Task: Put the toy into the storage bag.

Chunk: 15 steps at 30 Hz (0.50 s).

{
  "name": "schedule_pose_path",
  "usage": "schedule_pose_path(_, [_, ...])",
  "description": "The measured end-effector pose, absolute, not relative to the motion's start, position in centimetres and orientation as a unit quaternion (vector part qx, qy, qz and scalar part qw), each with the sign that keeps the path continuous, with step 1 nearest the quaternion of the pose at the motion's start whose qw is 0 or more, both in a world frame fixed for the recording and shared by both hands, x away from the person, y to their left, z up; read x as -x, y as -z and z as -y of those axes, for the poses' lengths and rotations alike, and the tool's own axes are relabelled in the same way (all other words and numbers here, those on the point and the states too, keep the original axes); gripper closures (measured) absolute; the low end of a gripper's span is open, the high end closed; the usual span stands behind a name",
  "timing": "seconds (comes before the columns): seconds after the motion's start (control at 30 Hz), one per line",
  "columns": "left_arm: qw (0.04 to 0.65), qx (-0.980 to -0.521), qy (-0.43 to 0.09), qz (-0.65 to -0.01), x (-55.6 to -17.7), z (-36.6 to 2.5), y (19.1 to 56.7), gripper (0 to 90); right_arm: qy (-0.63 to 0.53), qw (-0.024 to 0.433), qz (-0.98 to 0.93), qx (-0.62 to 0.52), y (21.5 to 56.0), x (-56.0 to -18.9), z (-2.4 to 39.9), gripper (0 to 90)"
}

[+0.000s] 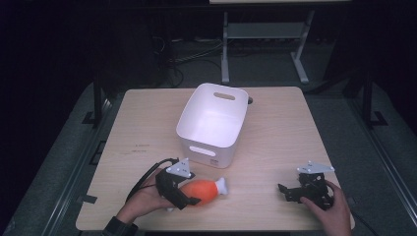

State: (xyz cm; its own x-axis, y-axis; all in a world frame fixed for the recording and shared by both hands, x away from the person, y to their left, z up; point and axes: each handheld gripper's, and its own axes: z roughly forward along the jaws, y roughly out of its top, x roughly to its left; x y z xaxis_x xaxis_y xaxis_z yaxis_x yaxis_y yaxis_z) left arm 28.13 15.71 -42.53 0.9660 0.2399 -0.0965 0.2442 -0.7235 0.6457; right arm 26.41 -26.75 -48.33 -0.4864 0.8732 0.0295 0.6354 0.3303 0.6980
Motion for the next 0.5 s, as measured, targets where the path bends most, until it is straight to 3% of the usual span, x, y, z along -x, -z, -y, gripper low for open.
schedule_pose_path(0.5, [0.330,-0.938,-0.015,-0.105,-28.2,-14.9,43.8,12.6,-0.332,0.179,-0.796,-0.474,48.3,-26.4,26.8,0.0])
